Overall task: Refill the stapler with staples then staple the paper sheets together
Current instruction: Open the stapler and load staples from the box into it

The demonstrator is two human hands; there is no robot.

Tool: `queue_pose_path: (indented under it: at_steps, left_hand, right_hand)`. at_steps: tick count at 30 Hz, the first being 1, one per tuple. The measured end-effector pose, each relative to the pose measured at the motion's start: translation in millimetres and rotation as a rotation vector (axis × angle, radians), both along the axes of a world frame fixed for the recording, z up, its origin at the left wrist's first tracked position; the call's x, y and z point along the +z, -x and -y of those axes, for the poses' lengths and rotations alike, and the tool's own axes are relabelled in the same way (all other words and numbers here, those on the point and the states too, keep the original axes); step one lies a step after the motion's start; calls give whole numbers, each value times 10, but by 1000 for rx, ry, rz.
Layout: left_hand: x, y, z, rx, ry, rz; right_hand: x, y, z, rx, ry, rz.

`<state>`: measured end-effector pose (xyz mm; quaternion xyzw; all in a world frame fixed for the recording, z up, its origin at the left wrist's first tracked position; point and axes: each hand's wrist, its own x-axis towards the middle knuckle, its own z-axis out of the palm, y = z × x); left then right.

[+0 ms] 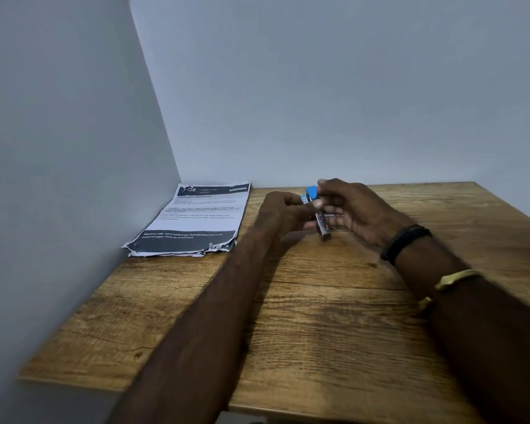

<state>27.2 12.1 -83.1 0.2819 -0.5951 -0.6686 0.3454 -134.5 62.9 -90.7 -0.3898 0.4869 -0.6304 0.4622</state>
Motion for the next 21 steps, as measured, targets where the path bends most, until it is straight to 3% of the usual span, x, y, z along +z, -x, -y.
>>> queue_pose_path:
  at_steps: [6,12,21]
  left_hand:
    - [-4,-13,1,23,-5,-47]
    - [3,-25,-40,-5,-16,43]
    - [22,-10,-104,-17,-25,-19]
  right_hand:
    - [16,-35,-15,13,-79,-164]
    - [38,-34,-25,2,-197,-129]
    - [61,-45,-20,-100,-208,-102]
